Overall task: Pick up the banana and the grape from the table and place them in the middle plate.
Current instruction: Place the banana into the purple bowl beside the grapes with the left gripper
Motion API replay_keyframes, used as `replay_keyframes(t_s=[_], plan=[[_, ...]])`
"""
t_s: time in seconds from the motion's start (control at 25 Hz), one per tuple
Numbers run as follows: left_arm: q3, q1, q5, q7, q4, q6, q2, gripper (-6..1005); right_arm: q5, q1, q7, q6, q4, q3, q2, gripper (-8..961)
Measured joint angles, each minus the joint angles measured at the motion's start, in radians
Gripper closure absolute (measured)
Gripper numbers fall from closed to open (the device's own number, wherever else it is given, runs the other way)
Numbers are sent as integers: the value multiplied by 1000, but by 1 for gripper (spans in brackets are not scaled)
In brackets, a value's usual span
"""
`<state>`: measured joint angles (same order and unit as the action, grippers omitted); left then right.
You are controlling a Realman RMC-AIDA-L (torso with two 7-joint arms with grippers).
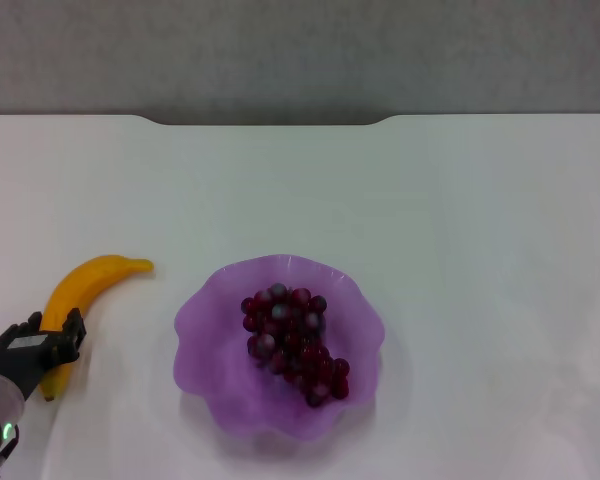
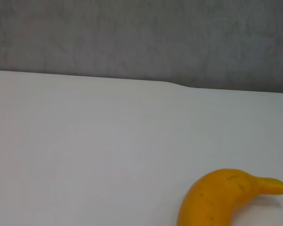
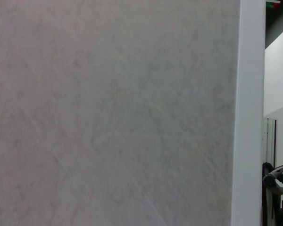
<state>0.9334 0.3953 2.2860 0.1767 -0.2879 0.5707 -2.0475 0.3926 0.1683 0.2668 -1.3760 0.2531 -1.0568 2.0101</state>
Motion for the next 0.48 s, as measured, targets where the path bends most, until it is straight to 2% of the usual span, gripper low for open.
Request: replay_keyframes(t_s=[0.48], plan=[[2,-2,-1,9,-1,38,5,509,0,3,0,10,-2,0,-1,953]])
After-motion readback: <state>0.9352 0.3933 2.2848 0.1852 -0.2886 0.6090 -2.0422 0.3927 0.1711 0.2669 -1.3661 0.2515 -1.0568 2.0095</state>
